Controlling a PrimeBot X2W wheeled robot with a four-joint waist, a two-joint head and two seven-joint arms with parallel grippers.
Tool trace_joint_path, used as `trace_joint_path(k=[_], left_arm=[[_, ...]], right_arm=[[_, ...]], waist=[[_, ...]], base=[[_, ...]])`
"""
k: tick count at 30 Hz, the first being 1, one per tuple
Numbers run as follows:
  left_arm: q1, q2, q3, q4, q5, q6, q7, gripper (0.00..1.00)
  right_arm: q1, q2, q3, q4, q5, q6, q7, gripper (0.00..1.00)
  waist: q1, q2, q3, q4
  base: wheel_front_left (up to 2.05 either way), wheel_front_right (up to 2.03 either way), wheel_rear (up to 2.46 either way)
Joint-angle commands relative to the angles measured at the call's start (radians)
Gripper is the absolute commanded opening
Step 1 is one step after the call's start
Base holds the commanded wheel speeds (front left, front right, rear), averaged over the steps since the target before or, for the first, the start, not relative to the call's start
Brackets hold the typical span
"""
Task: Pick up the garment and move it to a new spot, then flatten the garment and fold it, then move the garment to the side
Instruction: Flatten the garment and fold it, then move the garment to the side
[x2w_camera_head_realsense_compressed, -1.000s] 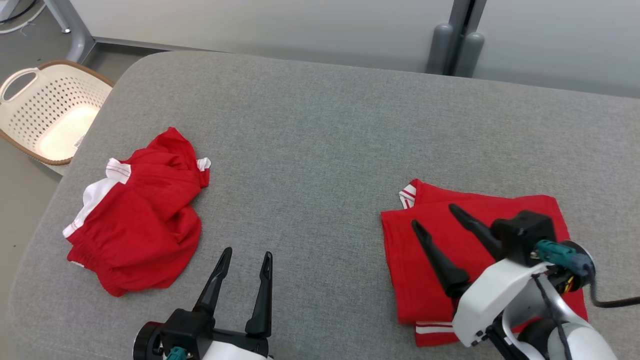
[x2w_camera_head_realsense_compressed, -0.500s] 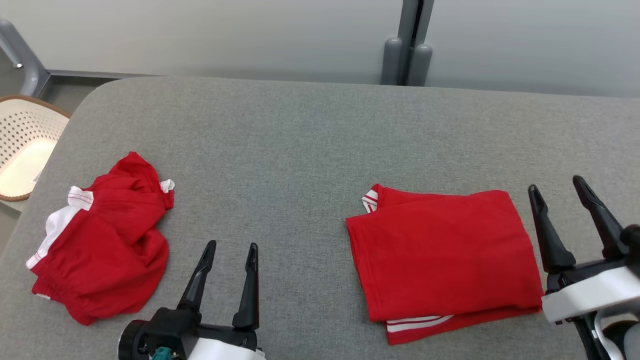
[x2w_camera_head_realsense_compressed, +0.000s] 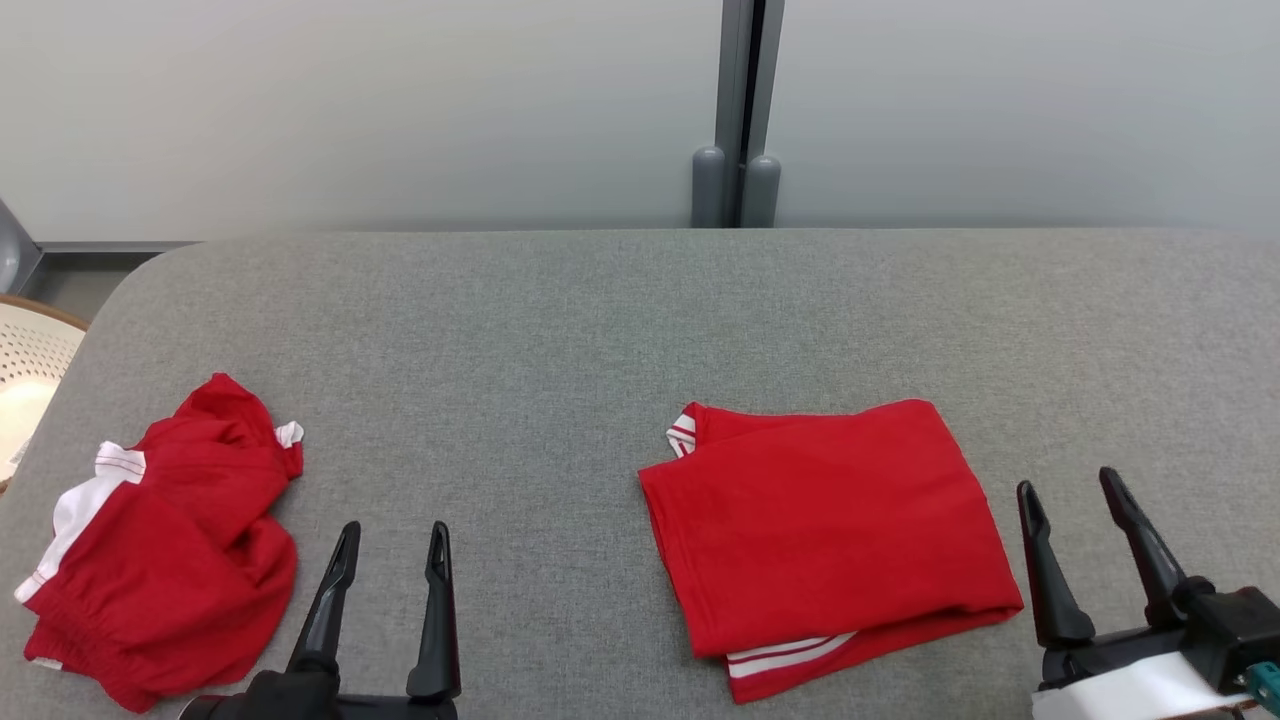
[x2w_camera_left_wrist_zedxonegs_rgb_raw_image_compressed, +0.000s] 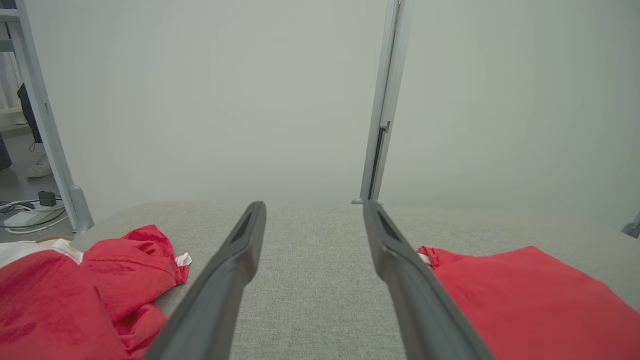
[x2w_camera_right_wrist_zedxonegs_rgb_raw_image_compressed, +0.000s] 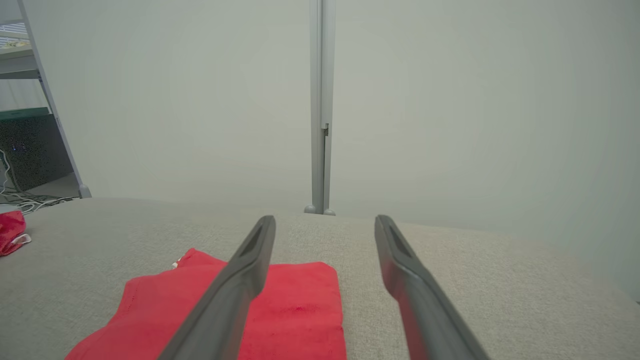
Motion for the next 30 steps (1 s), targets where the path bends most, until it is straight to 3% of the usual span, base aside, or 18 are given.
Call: trace_joint_path(k=[1, 14, 30], left_arm=[[0.01, 0.003, 0.006, -0.006, 0.021, -0.008, -0.005, 1.0], [0.065, 0.003, 0.024, 0.033, 0.063, -0.01, -0.005, 1.0], [0.069, 0.003, 0.022, 0.06, 0.08, -0.016, -0.005, 1.0]], right_arm=[[0.017, 0.001, 0.002, -0.01, 0.0, 0.0, -0.005, 1.0], [0.112, 0.044, -0.03, -0.03, -0.018, 0.0, -0.006, 1.0], [0.097, 0.048, -0.018, -0.012, -0.013, 0.0, -0.006, 1.0]], waist=[[0.0, 0.0, -0.011, -0.005], [0.0, 0.0, -0.054, -0.005], [0.0, 0.0, -0.058, -0.002]], base=[[0.0, 0.0, 0.0], [0.0, 0.0, 0.0], [0.0, 0.0, 0.0]])
